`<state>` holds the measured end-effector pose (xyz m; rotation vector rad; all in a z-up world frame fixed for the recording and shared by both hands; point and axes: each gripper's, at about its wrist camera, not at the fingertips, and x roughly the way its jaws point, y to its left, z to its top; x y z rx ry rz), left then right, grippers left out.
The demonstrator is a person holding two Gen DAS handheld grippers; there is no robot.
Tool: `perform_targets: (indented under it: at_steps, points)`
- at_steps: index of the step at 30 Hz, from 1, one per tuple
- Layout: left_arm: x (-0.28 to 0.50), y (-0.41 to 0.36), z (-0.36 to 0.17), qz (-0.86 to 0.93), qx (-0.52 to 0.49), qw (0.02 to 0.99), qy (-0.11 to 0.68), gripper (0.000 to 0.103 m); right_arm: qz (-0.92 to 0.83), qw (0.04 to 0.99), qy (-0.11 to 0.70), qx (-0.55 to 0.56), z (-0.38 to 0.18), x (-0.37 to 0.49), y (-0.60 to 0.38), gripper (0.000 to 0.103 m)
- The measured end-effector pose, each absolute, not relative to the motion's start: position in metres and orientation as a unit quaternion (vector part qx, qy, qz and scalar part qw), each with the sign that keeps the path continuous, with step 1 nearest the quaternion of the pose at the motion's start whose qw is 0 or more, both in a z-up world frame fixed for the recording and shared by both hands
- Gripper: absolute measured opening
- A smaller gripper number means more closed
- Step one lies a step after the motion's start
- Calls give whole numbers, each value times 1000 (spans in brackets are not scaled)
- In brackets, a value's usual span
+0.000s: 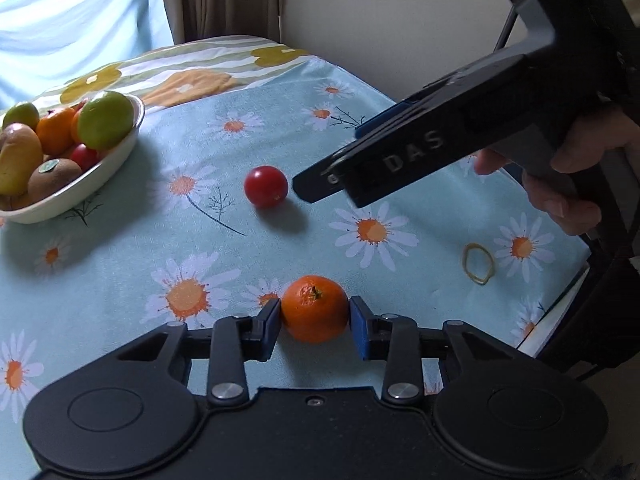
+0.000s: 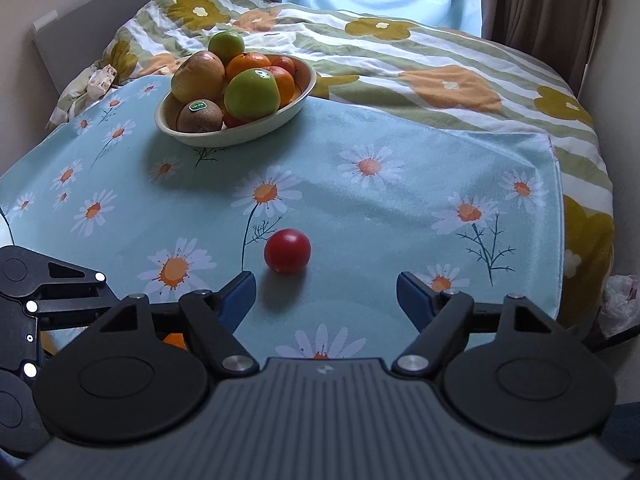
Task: Organize fruits
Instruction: 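Grasp a tangerine with the left tool while the right tool grasps a red tomato, then lower the tangerine into the bowl with the left tool while the right tool releases the tomato there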
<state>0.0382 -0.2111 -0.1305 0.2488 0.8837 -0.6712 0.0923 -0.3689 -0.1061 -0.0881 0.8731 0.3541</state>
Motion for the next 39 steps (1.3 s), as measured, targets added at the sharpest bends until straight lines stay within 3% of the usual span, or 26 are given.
perform_targets:
  at_steps: [11,18,22,39]
  points:
    - [44,-180,-129,-264,100,859,427,40,195,882,426,-47,-119,109,-348,69]
    - [45,-161,-129,-236,89,866,432,39,203,881,425,-50,-123,117,-338,62]
    - [44,-156,-128,-222,83,870,433,39,202,878,430,-52,-127,121,-334,46]
    - [47,-124,-57,-142,49,910,387,39,218,894,390,-36,-63,109,-336,45]
